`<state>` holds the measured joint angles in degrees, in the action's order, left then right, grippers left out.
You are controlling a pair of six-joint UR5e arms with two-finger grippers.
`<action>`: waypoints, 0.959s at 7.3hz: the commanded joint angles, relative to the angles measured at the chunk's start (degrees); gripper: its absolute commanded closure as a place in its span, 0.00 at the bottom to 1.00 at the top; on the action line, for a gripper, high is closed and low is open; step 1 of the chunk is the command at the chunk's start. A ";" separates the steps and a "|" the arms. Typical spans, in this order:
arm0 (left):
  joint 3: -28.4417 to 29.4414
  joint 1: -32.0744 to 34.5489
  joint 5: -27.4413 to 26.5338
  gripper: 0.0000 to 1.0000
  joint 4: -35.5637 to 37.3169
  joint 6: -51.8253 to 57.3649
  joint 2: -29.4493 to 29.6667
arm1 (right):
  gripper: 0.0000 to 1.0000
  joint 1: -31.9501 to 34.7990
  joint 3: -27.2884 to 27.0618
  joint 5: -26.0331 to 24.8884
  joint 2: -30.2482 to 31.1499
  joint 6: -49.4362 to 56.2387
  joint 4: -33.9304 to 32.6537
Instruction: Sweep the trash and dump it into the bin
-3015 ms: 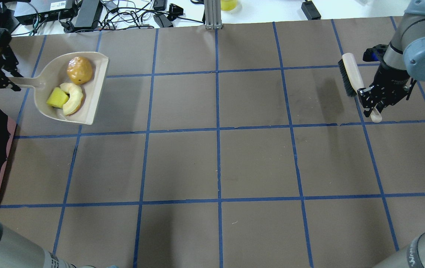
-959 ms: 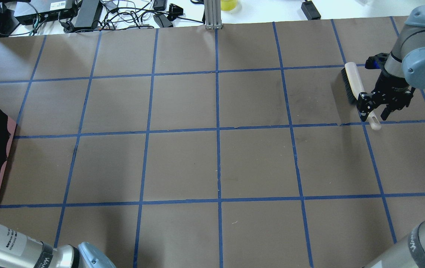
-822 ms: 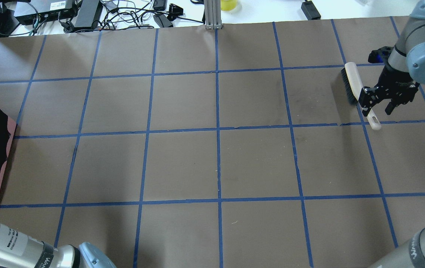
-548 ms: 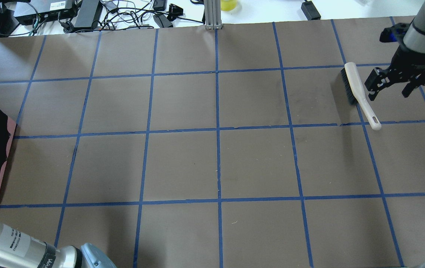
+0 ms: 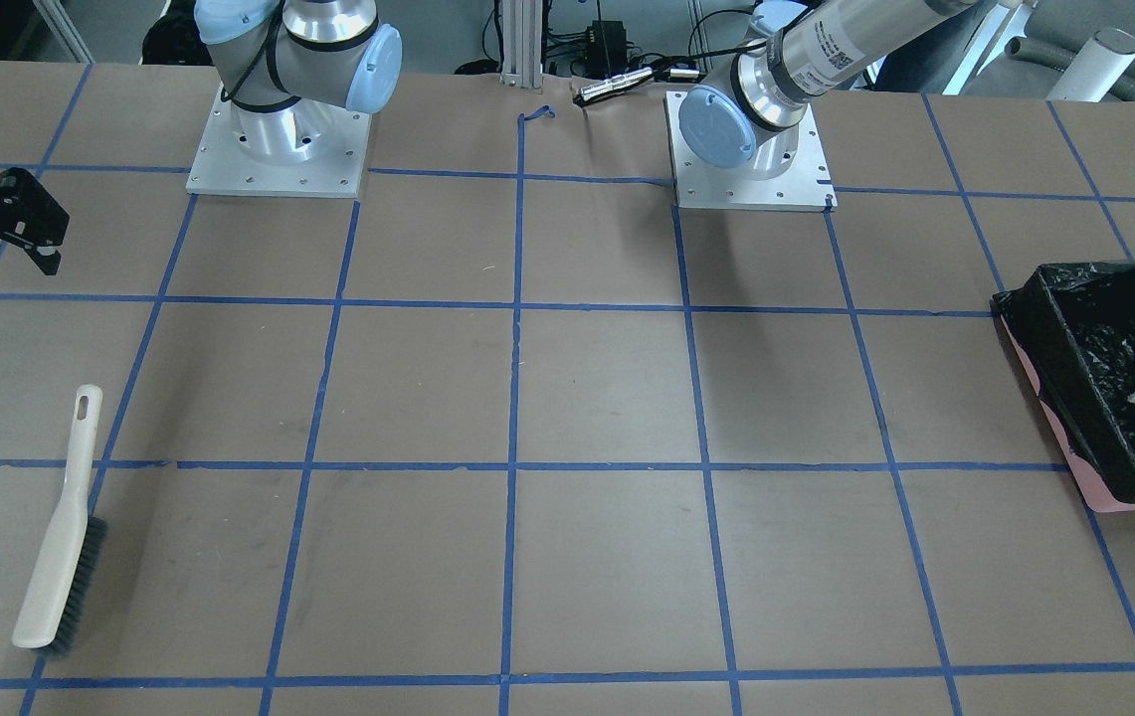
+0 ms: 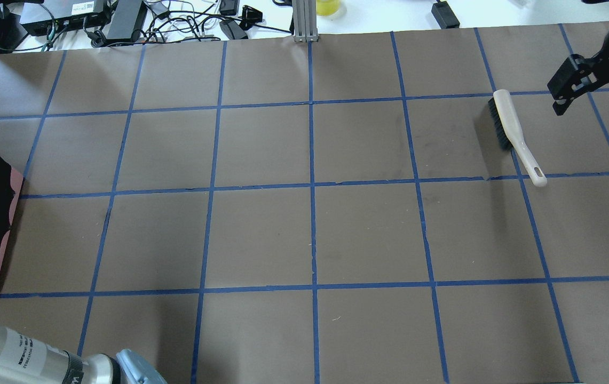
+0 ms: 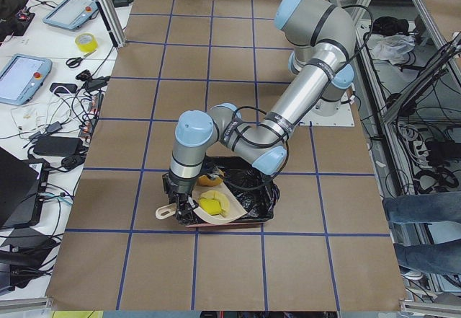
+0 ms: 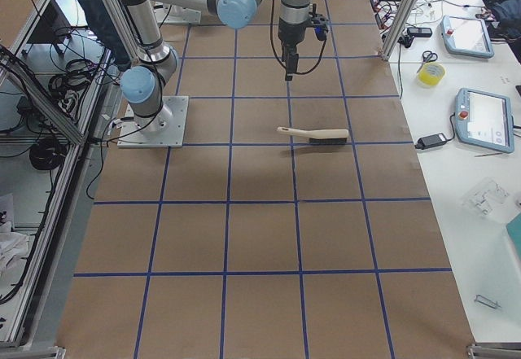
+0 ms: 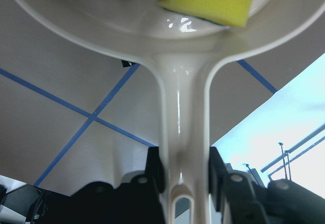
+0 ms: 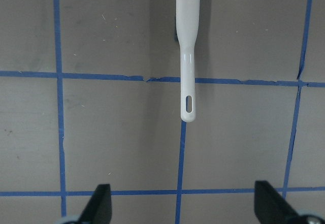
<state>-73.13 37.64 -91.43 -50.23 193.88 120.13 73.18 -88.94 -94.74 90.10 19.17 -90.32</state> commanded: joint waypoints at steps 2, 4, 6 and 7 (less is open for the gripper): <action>-8.48 -0.11 -0.33 0.83 5.56 3.15 -6.20 | 0.00 13.24 6.13 3.60 0.33 -18.30 3.03; -17.26 -2.90 3.33 0.83 18.34 7.90 -9.20 | 0.00 18.92 6.50 2.82 0.86 -24.10 2.87; -22.39 -3.45 3.80 0.83 22.02 8.00 -12.09 | 0.00 18.84 5.45 3.69 1.21 -22.96 -5.52; -23.80 -3.36 3.80 0.83 22.11 8.00 -13.59 | 0.00 19.01 3.26 3.77 1.39 -22.61 -4.79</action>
<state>-94.69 34.35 -87.80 -29.04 201.77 108.44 91.98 -83.79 -91.11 91.33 -3.82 -93.69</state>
